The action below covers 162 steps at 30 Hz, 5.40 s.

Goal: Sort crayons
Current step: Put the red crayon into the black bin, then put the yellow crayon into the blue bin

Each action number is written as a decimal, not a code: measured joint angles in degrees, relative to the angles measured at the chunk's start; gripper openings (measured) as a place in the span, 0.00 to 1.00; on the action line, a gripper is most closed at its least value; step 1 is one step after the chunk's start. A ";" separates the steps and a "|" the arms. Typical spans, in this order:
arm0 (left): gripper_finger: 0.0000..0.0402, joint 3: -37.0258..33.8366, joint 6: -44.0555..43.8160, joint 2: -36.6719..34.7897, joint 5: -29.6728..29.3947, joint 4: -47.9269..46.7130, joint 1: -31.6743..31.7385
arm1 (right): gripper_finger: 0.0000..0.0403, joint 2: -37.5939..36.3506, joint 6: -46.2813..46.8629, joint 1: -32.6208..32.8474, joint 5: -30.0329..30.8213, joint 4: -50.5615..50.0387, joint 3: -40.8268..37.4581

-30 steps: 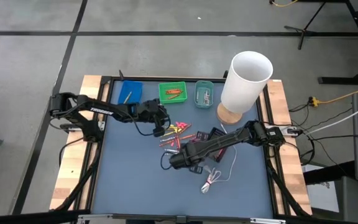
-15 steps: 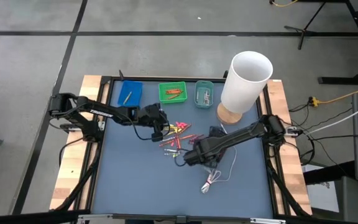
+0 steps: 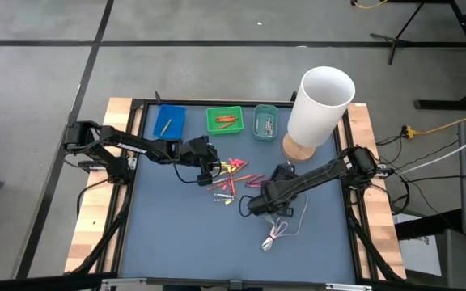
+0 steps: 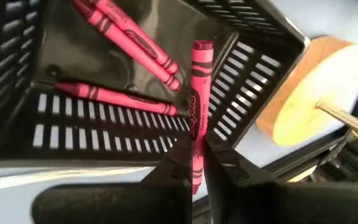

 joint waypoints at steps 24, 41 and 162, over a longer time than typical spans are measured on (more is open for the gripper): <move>0.21 0.02 -3.13 0.00 4.36 -6.63 -2.70 | 0.04 0.02 -1.75 0.00 1.45 2.63 0.03; 0.21 -1.44 -5.99 0.00 3.57 -6.82 -4.85 | 0.42 0.04 -2.97 -0.01 2.48 2.59 0.05; 0.01 -6.49 -8.55 -21.99 -20.40 -18.41 20.72 | 0.43 0.09 -29.77 -12.00 -2.37 52.32 10.24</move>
